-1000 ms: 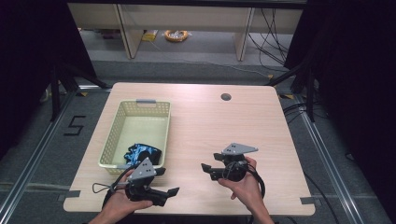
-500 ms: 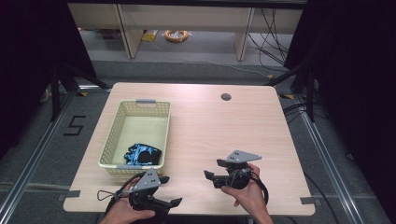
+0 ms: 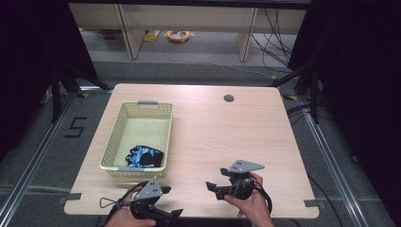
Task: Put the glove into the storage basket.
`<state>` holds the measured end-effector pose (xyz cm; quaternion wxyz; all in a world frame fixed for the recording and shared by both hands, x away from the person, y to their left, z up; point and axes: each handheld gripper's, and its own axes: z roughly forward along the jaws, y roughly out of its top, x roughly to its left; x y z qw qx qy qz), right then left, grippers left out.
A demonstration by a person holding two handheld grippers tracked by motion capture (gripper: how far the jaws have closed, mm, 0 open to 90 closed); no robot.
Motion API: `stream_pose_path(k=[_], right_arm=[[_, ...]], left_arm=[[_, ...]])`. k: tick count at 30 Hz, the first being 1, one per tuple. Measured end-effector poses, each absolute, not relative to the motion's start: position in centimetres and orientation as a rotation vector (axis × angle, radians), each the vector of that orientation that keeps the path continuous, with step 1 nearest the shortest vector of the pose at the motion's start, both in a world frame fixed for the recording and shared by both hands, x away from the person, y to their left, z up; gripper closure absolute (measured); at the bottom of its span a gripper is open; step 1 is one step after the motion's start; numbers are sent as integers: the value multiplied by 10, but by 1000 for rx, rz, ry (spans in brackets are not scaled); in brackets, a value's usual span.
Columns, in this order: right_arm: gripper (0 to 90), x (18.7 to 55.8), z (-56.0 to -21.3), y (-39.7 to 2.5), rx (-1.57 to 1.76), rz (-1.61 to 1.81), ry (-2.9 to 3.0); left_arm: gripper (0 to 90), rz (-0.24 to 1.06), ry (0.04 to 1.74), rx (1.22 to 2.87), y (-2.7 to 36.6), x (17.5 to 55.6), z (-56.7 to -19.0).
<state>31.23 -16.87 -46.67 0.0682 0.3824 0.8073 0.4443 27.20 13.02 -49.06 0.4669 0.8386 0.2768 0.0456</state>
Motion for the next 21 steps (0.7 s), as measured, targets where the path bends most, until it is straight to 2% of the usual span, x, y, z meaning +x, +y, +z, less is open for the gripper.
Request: stream_pose_path(k=[14, 21], right_arm=[[229, 303, -477, -173, 1126, 1312, 2459], [210, 293, -482, -171, 1156, 1272, 2493]], left_arm=[[153, 112, 694, 2127, 134, 270, -503], [153, 88, 744, 2109, 136, 268, -506]])
